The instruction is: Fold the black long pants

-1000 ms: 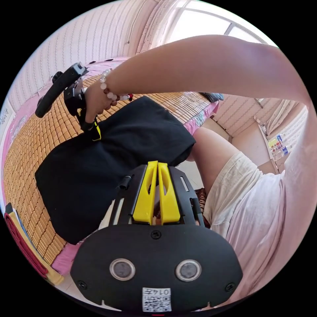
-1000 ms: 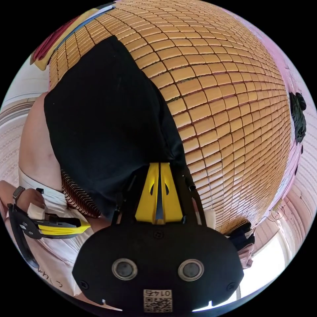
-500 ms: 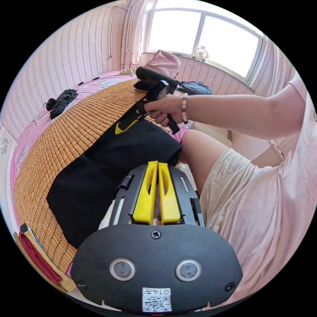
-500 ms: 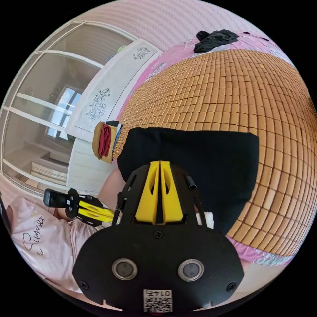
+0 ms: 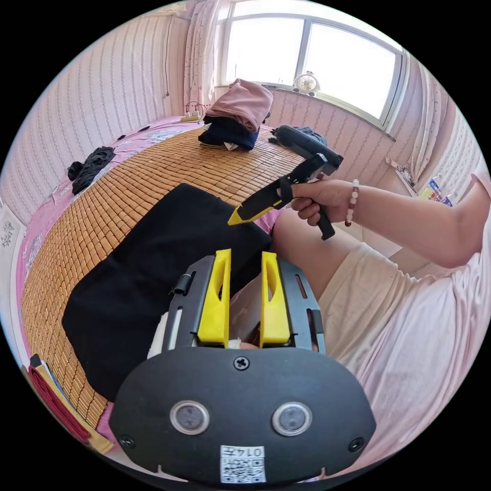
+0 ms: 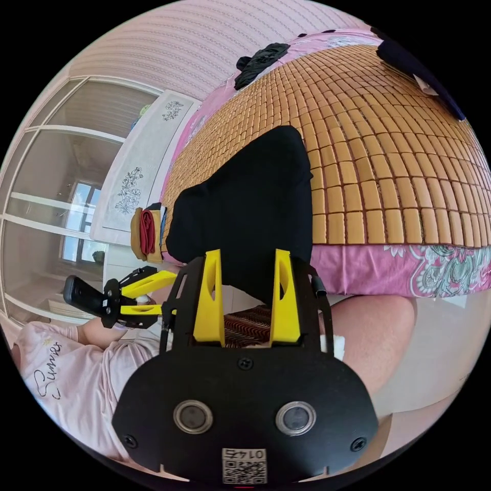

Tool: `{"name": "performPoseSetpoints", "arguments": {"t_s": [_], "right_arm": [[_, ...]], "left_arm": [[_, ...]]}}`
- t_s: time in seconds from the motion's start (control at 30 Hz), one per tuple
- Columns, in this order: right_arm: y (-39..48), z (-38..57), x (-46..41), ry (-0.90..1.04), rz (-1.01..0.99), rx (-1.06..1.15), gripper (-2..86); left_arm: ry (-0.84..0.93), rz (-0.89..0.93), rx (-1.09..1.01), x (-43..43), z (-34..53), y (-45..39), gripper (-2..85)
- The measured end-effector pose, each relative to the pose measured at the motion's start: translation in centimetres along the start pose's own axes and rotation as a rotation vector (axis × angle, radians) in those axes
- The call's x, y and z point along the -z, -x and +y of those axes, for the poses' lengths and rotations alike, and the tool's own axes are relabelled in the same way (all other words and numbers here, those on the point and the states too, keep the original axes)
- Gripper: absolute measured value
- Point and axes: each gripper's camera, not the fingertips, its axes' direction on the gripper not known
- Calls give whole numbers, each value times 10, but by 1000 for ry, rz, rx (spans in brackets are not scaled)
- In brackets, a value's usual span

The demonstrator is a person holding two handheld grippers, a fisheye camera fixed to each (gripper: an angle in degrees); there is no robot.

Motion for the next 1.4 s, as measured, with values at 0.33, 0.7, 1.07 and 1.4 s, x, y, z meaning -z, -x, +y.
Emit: {"name": "performPoseSetpoints", "arguments": {"t_s": [0.33,0.7,1.07,1.4], "right_arm": [[-37,9,28,96,279,10,161],[-108,10,26,261,-66,-4,32],[-114,57,97,-32,-379,-10,42],[-159,38,80,-180,-337,-217,122]], "left_arm": [[26,-67,-39,-25,-8,-24,106],[65,-37,-98,-42,-28,-52,138],[68,-171,-162,-41,-27,-81,46],[4,-17,-108,25,11,-55,19]]}}
